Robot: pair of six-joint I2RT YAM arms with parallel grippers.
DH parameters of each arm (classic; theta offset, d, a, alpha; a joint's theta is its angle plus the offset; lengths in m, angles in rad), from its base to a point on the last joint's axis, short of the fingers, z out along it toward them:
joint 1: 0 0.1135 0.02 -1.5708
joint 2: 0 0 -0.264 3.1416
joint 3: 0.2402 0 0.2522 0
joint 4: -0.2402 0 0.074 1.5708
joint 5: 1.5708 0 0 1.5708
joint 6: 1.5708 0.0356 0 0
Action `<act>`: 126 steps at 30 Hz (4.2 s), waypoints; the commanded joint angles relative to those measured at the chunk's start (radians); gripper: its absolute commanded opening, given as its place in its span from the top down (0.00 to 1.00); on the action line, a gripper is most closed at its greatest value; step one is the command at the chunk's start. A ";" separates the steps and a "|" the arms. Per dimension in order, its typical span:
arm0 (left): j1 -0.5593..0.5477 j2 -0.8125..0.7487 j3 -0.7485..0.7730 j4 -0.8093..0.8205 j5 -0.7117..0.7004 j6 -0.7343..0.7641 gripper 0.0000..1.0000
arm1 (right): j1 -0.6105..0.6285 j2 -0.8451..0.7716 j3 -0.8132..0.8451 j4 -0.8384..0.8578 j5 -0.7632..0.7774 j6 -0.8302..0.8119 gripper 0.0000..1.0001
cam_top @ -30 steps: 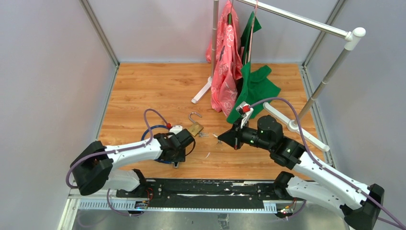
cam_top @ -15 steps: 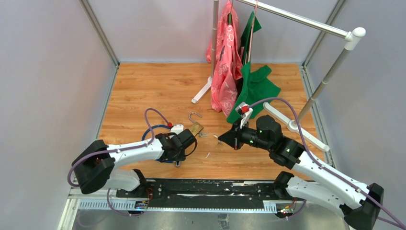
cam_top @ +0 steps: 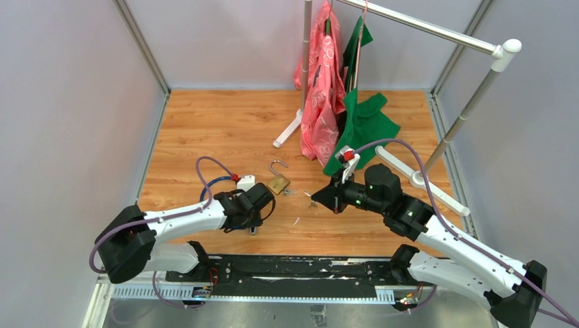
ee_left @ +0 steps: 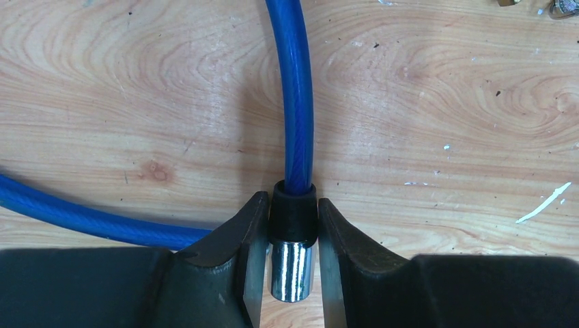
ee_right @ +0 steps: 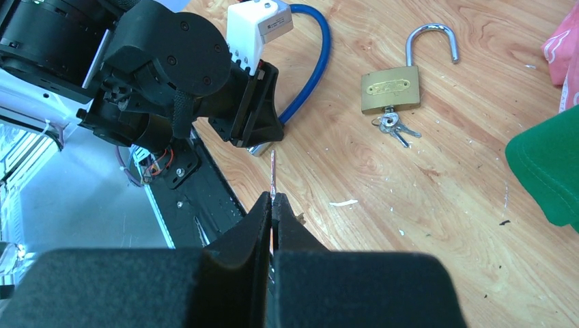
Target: Unlock with the key
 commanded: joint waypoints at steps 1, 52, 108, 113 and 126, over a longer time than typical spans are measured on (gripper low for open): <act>0.010 -0.008 -0.026 -0.001 -0.032 -0.008 0.67 | 0.003 -0.001 0.023 -0.012 0.020 -0.013 1.00; 0.026 -0.120 0.159 -0.075 -0.201 -0.115 1.00 | 0.003 -0.067 -0.024 -0.041 0.066 0.040 1.00; 0.135 -0.024 0.210 0.258 0.085 -0.470 1.00 | 0.122 0.184 -0.055 0.123 0.296 0.263 1.00; 0.144 -0.037 0.169 0.308 0.120 -0.491 1.00 | 0.103 0.145 -0.147 0.187 0.322 0.275 1.00; 0.166 -0.103 0.084 0.425 0.216 -0.607 1.00 | 0.070 0.177 -0.259 0.442 0.193 0.320 1.00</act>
